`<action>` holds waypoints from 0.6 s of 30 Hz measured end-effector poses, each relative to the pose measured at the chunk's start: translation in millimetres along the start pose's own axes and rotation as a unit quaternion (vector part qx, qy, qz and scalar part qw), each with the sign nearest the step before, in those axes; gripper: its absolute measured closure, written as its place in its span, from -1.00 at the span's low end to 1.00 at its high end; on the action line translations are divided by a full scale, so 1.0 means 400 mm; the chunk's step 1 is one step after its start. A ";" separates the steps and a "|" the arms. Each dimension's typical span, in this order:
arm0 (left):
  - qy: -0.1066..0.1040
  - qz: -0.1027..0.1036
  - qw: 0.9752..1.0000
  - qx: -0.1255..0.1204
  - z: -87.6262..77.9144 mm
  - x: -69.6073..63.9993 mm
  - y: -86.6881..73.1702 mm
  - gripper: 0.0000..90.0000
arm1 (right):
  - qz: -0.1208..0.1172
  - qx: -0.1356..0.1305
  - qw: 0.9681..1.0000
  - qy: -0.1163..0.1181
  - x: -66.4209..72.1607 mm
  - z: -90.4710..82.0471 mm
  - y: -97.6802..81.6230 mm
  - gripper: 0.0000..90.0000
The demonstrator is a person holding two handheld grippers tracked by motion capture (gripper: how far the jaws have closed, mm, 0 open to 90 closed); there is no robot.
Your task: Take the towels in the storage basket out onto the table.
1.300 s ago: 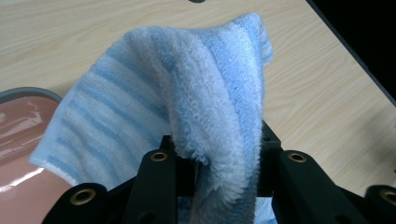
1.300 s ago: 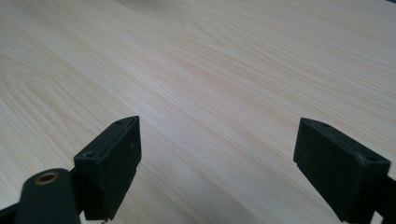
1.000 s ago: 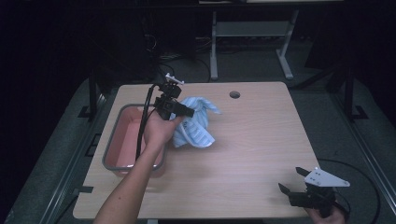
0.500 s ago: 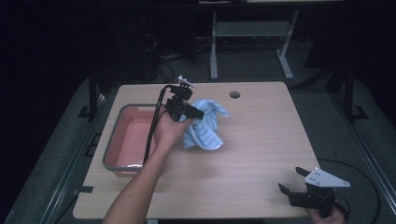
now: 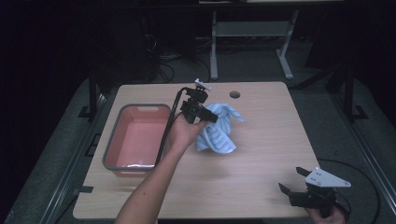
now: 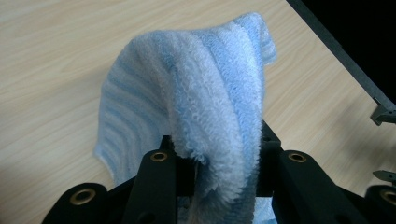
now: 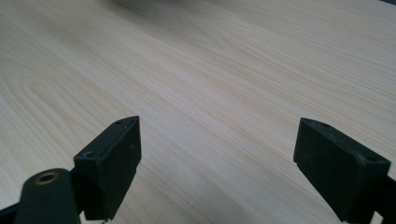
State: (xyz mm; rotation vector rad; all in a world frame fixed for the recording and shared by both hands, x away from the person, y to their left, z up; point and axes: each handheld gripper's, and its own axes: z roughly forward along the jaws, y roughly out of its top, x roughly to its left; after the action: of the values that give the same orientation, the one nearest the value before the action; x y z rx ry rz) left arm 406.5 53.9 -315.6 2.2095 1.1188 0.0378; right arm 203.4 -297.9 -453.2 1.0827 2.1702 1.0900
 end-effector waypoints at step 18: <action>-0.033 0.003 0.999 0.018 0.127 -0.044 -0.009 0.51 | -0.003 -0.002 1.000 0.000 -0.002 -0.001 -0.001 -0.68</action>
State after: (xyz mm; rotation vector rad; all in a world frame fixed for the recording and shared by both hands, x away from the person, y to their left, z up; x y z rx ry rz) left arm 408.1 15.2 -353.1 2.2288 1.0855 -0.0515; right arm 203.5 -298.7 -453.3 1.0734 2.1686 1.0925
